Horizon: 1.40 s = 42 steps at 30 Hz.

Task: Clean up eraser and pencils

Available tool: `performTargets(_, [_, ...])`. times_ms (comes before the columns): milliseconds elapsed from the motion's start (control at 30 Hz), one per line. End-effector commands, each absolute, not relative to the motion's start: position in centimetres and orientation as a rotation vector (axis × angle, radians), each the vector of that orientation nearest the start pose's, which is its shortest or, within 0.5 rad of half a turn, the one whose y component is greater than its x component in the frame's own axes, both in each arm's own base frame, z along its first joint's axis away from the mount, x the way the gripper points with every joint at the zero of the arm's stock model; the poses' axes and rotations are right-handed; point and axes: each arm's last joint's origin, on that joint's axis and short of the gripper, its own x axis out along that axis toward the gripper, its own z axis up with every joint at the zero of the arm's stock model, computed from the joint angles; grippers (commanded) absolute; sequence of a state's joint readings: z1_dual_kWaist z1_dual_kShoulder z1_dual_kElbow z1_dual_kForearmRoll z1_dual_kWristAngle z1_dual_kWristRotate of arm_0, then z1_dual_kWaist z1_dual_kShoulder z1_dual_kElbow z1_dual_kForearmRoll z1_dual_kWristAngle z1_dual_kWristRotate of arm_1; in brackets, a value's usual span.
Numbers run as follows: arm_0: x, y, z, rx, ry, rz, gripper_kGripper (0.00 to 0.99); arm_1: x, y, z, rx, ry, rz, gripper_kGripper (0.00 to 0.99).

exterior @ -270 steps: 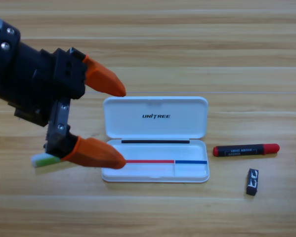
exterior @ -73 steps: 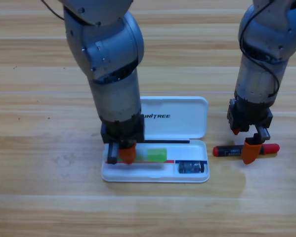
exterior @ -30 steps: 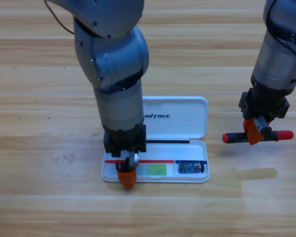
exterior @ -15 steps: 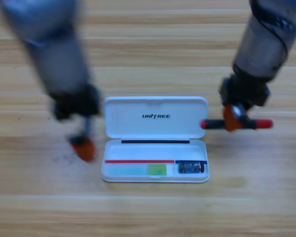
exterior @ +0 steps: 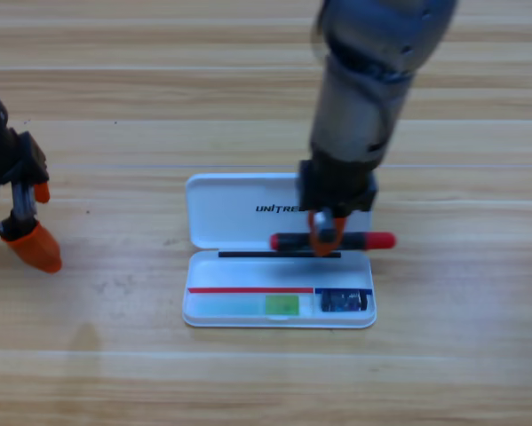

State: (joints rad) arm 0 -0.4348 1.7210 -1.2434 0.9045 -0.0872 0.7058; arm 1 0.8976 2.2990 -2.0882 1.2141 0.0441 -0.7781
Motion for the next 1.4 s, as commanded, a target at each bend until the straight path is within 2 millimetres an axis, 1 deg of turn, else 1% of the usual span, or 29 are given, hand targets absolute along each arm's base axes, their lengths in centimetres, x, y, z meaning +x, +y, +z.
performTargets(33, [26.7, -12.4, 26.2, 0.803, 1.234, -0.929, 0.99, 28.9, 40.5, 21.5, -1.242, 1.067, 1.333, 0.0])
performTargets(300, [26.7, -12.4, 25.5, 0.807, 1.243, -0.936, 0.99, 29.4, 41.2, 19.5, -1.246, 1.099, 1.326, 0.0])
performTargets(733, [26.9, -12.5, 25.1, 0.803, 1.248, -0.934, 0.99, 29.2, 41.2, 20.0, -1.24, 1.097, 1.317, 0.0])
performTargets(767, [26.9, -12.5, 25.1, 0.803, 1.249, -0.934, 0.99, 29.1, 41.2, 20.0, -1.24, 1.099, 1.317, 0.018])
performTargets(800, [26.9, -12.5, 25.0, 0.802, 1.251, -0.933, 0.99, 29.1, 41.2, 20.1, -1.241, 1.098, 1.318, 0.224])
performTargets(867, [27.0, -12.5, 25.0, 0.8, 1.251, -0.931, 0.99, 29.0, 41.2, 20.3, -1.238, 1.096, 1.318, 0.749])
performTargets(900, [27.0, -12.5, 25.0, 0.8, 1.249, -0.931, 0.99, 28.9, 41.1, 20.5, -1.234, 1.093, 1.313, 0.865])
performTargets(967, [27.0, -12.6, 24.9, 0.798, 1.251, -0.93, 0.989, 28.9, 41.0, 21.3, -1.226, 1.082, 1.302, 0.908])
performTargets(1067, [27.2, -12.6, 24.8, 0.797, 1.25, -0.929, 0.989, 28.5, 40.5, 23.3, -1.199, 1.054, 1.296, 0.94])
performTargets(1133, [27.3, -12.7, 24.8, 0.796, 1.249, -0.927, 0.989, 27.6, 40.0, 25.5, -1.181, 1.022, 1.307, 0.957])
performTargets(1233, [27.7, -12.9, 25.1, 0.796, 1.231, -0.923, 0.979, 25.8, 38.4, 29.0, -1.125, 0.98, 1.358, 0.957])
performTargets(1300, [28.2, -13.1, 25.7, 0.796, 1.205, -0.921, 0.937, 24.5, 37.1, 31.4, -1.076, 0.947, 1.404, 0.957])
performTargets(1400, [29.2, -13.5, 26.8, 0.797, 1.16, -0.917, 0.845, 22.8, 35.2, 34.2, -1.008, 0.902, 1.466, 0.957])
